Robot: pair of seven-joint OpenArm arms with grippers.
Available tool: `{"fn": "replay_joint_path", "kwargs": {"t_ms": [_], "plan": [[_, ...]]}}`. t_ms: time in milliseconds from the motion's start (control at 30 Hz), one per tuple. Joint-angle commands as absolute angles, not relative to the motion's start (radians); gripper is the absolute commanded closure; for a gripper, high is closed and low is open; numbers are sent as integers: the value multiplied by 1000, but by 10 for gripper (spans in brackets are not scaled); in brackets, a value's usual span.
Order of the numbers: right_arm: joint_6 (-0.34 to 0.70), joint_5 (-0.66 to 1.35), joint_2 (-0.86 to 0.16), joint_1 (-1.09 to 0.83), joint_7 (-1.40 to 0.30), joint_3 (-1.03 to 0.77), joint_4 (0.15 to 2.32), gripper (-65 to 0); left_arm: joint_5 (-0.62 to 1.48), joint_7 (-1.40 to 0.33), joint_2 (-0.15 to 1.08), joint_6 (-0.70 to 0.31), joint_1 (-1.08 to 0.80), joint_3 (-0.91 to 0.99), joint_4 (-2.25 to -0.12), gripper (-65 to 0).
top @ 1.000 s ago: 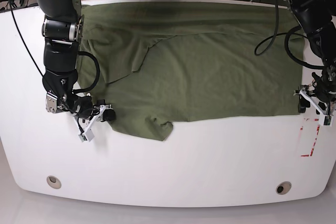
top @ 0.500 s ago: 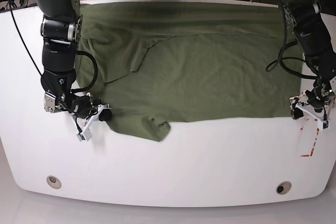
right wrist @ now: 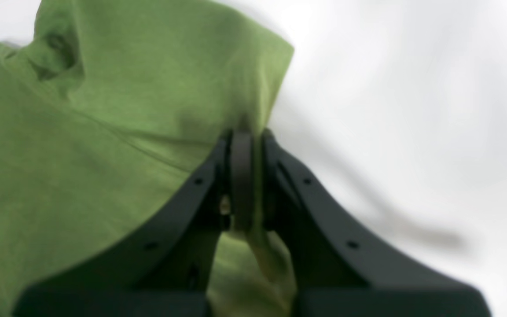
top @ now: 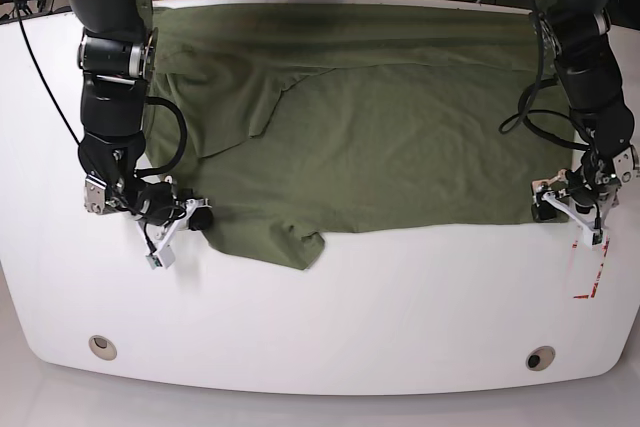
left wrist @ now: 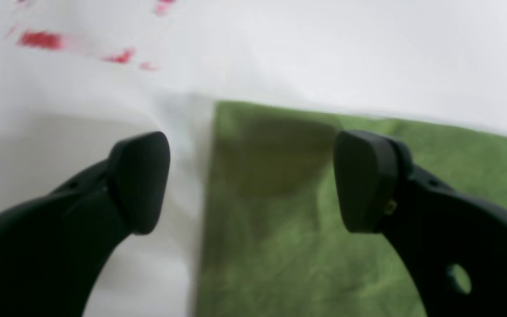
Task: Fold the T-shirt properly
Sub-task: 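Fold the hem edge over toward the opposite edge with both grippers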
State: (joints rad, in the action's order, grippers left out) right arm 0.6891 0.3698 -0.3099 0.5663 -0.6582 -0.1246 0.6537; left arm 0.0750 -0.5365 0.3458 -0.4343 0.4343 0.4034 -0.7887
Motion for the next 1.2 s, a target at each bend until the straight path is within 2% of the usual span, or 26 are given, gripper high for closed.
{"fn": "replay_joint_path", "kwargs": {"t_ms": [0, 133, 300, 400, 567, 600, 667, 800, 933, 1167], "plan": [[698, 386, -323, 599, -644, -130, 674, 0, 87, -521, 364, -437, 458, 384, -805, -547], [698, 386, -323, 599, -644, -130, 674, 0, 87, -521, 361, -437, 456, 371, -802, -536], [698, 392, -323, 599, -645, -130, 674, 0, 87, -516, 344, -437, 464, 372, -746, -435], [698, 394, -323, 599, -645, -130, 674, 0, 87, -516, 343, -437, 466, 371, -745, -349], [698, 395, -323, 599, -645, -130, 676, 0, 87, -515, 341, -437, 466, 369, -748, -125], [698, 395, -323, 599, -645, -130, 676, 0, 87, -518, 341, -437, 466, 369, -750, -64], [698, 395, -323, 601, -647, -130, 676, 0, 87, -522, 341, -440, 466, 369, -753, 0], [698, 397, -325, 601, -694, -131, 723, 0, 84, -532, 344, -509, 458, 369, -840, 0], [698, 394, -326, 553, -776, -148, 886, 0, 82, -613, 344, -578, 455, 375, -954, 0], [698, 387, -318, 487, -906, -239, 1082, 0, 85, -674, 343, -599, 384, 375, -1138, 0]]}}
